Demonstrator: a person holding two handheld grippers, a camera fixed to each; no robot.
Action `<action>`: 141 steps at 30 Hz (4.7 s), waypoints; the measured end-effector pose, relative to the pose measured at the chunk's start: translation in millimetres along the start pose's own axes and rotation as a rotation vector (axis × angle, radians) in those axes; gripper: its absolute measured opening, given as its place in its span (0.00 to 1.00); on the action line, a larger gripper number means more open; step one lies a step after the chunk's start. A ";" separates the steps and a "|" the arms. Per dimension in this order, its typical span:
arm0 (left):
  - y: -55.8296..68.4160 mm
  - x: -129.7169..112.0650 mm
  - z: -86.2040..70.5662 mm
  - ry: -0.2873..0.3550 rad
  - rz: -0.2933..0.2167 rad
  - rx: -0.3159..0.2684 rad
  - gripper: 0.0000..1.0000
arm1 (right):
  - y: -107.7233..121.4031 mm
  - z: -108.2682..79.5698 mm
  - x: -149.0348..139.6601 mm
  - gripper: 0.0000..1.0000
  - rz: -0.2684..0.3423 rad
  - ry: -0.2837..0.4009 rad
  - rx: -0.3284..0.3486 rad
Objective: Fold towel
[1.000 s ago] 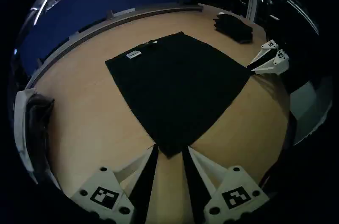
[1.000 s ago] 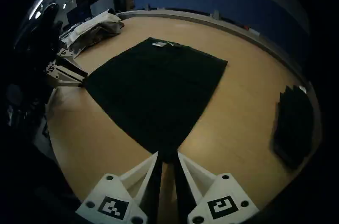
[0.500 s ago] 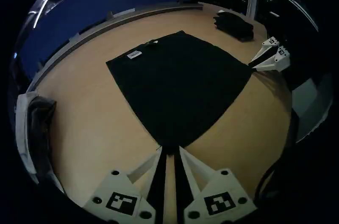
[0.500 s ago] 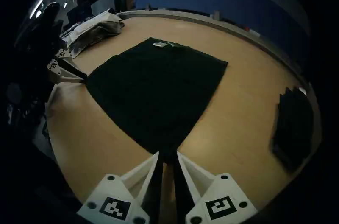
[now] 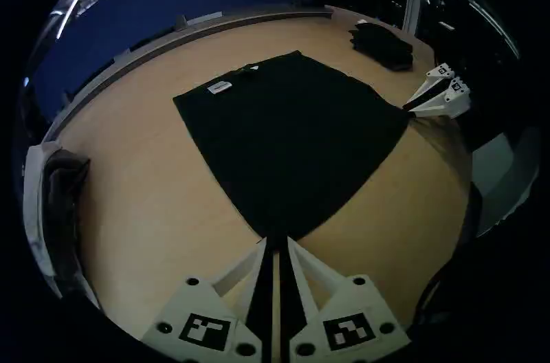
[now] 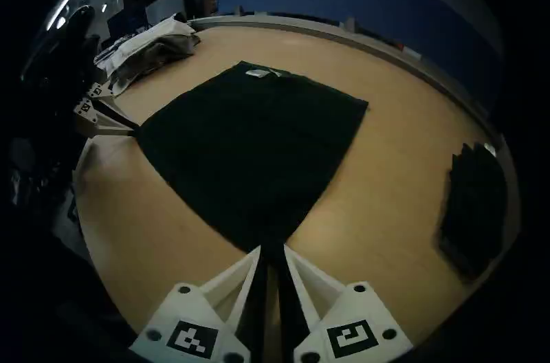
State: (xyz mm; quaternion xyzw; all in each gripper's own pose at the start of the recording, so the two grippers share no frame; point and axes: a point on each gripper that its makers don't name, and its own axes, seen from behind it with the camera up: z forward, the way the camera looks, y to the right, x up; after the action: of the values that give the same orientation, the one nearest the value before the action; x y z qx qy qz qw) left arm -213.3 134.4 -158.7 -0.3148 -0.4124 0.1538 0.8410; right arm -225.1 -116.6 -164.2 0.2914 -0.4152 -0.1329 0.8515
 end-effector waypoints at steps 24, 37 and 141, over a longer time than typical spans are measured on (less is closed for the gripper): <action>6.0 18.6 -34.3 0.019 -0.102 -0.010 0.05 | -4.0 -38.9 29.0 0.08 0.036 0.056 0.001; 10.1 37.4 -69.8 0.031 -0.144 -0.019 0.05 | -11.4 -75.7 47.6 0.08 0.046 0.085 0.004; -94.9 108.9 57.6 -0.019 -0.242 0.116 0.06 | 102.2 55.1 119.8 0.16 0.188 0.034 -0.091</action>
State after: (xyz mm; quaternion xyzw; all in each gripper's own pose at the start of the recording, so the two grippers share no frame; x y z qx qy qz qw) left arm -192.2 142.5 -4.8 -0.2121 -0.4457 0.0778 0.8662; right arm -195.7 -112.7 0.0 0.2143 -0.4199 -0.0664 0.8794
